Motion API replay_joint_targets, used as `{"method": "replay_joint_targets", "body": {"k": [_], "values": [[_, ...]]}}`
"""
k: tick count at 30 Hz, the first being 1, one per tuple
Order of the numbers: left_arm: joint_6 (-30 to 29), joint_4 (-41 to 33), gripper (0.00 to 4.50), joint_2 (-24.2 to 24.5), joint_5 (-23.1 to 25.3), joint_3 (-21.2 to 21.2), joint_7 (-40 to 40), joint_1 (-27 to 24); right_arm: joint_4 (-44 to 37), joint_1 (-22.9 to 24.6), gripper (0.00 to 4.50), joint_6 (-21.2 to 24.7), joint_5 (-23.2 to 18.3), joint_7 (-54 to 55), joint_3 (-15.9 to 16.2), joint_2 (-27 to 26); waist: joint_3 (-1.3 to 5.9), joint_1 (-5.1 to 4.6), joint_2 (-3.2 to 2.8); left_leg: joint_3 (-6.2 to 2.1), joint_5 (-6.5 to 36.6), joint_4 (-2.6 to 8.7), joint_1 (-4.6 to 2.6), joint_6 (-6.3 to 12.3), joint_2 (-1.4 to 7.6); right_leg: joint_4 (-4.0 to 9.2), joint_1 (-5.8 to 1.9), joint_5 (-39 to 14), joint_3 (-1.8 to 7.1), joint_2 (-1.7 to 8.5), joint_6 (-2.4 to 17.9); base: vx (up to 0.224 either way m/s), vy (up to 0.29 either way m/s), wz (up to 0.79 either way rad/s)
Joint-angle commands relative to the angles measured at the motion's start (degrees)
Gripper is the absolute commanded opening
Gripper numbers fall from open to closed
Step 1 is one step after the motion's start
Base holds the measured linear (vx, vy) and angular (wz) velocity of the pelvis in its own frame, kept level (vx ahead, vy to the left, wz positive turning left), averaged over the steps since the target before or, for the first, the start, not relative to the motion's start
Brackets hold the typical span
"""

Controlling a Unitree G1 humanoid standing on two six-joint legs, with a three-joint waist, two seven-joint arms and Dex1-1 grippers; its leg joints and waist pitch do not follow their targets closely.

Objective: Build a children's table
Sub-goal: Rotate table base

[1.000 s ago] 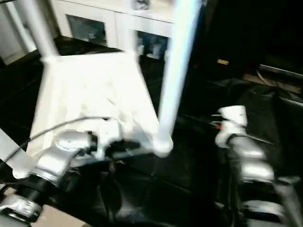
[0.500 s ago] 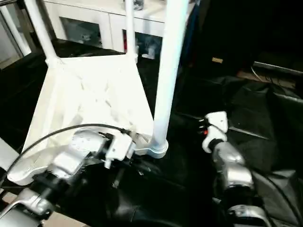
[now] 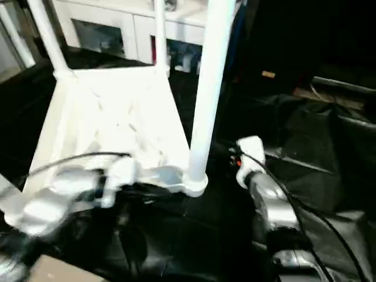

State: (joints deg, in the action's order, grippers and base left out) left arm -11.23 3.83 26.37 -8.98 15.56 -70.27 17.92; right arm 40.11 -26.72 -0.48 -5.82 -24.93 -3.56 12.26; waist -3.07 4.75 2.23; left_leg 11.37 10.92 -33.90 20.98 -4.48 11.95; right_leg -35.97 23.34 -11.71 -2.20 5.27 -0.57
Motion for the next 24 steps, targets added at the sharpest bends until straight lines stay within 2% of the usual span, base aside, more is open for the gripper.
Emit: {"method": "replay_joint_targets", "body": {"k": [1,2,4,6,8,9,11,13,17,20,24], "values": [[-6.5,-4.5,0.77,1.5,0.3,-0.6,1.9,-1.1,1.9,-1.9,3.16,-1.1,0.8,-1.8,1.4,-0.3,3.44,-0.29,0.03,-0.15,9.6,4.2,-0.8,1.33,1.29,3.64,-2.29,-6.5,1.8,1.99,13.2,0.0,0.0,0.0],[-7.0,-4.8,0.77,1.8,0.5,-0.6,2.0,-1.3,1.9,-2.1,3.16,-1.2,0.8,-2.0,1.5,-0.4,3.43,-0.3,-0.06,-0.16,9.7,4.18,-0.9,1.17,1.27,3.62,-2.23,-6.5,1.79,1.93,13.2,0.0,0.0,0.0],[-13.1,-9.1,0.85,4.4,1.8,-1.0,2.7,-3.2,1.8,-3.3,3.16,-2.1,0.1,-5.8,2.4,-1.1,3.5,-0.28,0.15,-0.18,9.3,4.14,-0.85,1.08,1.33,3.43,-2.39,-5.3,1.83,1.97,13.0,0.0,0.0,0.0],[-16.8,-11.8,1.18,6.2,2.7,-1.2,3.7,-4.5,0.9,-3.8,3.16,-2.7,-1.1,-9.5,3.0,-1.4,3.42,-0.25,0.06,-0.2,8.4,4.12,-0.76,1.51,1.19,3.41,-2.43,-4.4,1.84,1.83,12.9,0.0,0.0,0.0],[-19.7,-14.0,1.22,7.9,2.8,-1.0,4.4,-5.6,-0.5,-4.0,3.16,-2.2,-3.3,-13.7,3.1,-1.9,3.43,-0.09,0.03,-0.22,7.8,4.05,-0.8,1.91,1.18,3.36,-2.46,-3.4,1.84,1.84,13.2,0.0,0.0,0.0],[-21.7,-15.3,1.42,9.1,2.8,-1.0,4.9,-6.4,-1.5,-4.2,3.16,-1.8,-4.4,-16.3,3.4,-2.0,3.5,-0.03,0.03,-0.2,8.1,4.06,-0.91,2.08,1.21,3.28,-2.47,-3.1,1.83,1.81,13.5,0.0,0.0,0.0],[-22.6,-15.8,1.53,10.0,3.2,-0.7,5.2,-6.8,-1.8,-4.3,3.16,-1.8,-5.0,-18.3,3.8,-1.9,3.42,-0.01,0.06,-0.23,7.7,4.06,-0.79,2.22,1.14,3.34,-2.48,-3.2,1.8,1.74,13.6,0.0,0.0,0.0],[-23.8,-16.0,1.68,12.0,5.7,0.3,7.1,-7.0,-1.9,-4.2,3.16,-2.1,-6.3,-22.7,4.7,-1.8,3.45,0.02,0.04,-0.3,8.1,4.09,-0.85,1.99,1.14,3.36,-2.48,-4.0,1.79,1.81,13.5,0.0,0.0,0.0],[-23.3,-15.2,1.96,11.9,8.4,0.0,9.9,-6.7,-3.4,-2.9,3.16,-0.8,-8.3,-27.9,5.1,-1.8,3.49,0.16,0.05,-0.3,8.3,4.04,-0.92,1.81,1.11,3.5,-2.47,-4.5,1.88,1.9,13.5,0.0,0.0,0.0],[-23.6,-15.1,2.17,11.6,8.9,-0.6,12.5,-6.3,-6.7,-0.7,3.16,2.0,-10.3,-33.6,6.6,-1.4,3.41,0.41,0.13,-0.25,8.9,4.01,-0.97,1.92,1.11,3.59,-2.39,-5.0,1.89,1.81,13.6,0.0,0.0,0.0],[-23.2,-14.2,2.48,11.2,9.3,-1.3,15.4,-5.6,-12.5,3.3,3.16,6.4,-12.7,-40.0,10.0,-1.0,3.33,1.35,0.09,-0.36,10.0,4.19,-1.19,1.73,1.27,3.88,-2.2,-7.4,1.88,1.91,12.6,0.0,0.0,0.0]]}}
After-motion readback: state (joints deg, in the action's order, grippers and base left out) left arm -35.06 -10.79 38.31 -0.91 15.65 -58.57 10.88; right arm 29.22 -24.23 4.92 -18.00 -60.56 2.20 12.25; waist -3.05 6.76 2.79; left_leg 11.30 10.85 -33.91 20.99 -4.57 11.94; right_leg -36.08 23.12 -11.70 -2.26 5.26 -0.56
